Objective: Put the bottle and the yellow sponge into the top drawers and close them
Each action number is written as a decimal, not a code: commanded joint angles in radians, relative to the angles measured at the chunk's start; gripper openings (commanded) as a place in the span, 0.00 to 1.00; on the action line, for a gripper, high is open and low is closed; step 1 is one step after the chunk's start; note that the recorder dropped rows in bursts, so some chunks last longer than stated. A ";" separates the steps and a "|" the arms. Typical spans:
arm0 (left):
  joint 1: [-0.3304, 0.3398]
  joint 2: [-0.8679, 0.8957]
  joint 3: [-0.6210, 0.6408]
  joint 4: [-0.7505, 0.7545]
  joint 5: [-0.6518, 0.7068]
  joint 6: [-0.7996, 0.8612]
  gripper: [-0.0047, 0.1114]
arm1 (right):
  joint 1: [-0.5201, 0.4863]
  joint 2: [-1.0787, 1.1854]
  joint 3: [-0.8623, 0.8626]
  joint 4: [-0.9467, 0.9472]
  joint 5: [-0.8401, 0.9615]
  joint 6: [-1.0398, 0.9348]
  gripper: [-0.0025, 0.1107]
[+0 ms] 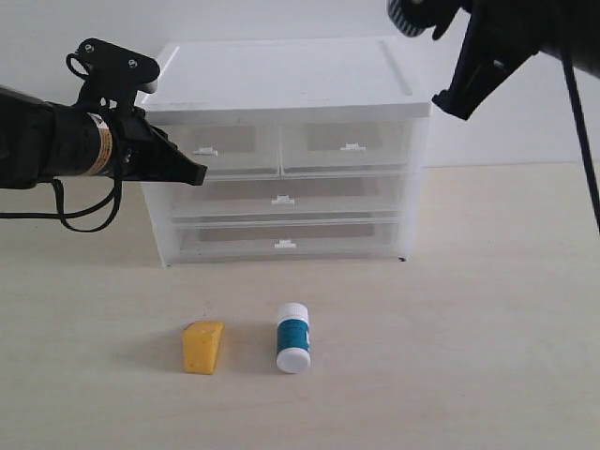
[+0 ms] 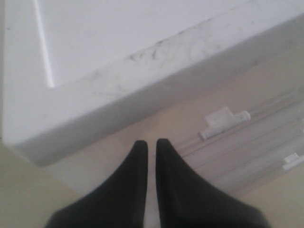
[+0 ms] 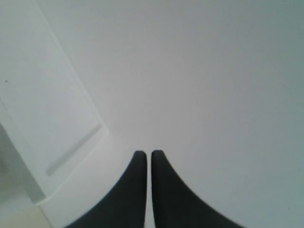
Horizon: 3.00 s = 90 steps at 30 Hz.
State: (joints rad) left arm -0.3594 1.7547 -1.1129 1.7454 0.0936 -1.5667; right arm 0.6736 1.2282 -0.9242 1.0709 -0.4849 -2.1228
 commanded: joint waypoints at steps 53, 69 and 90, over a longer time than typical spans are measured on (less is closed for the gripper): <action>0.001 -0.003 -0.008 -0.001 0.011 0.000 0.07 | 0.057 0.606 0.075 -0.434 -0.639 0.257 0.32; 0.001 -0.003 -0.008 -0.001 0.011 0.000 0.07 | 0.057 0.745 0.075 -0.467 -0.736 0.421 0.32; 0.001 -0.003 -0.008 -0.001 0.009 0.000 0.07 | -0.007 0.753 0.073 -0.563 -0.736 0.426 0.32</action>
State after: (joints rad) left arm -0.3594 1.7547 -1.1133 1.7454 0.0936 -1.5667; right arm 0.6775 1.9828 -0.8512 0.5114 -1.2094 -1.7129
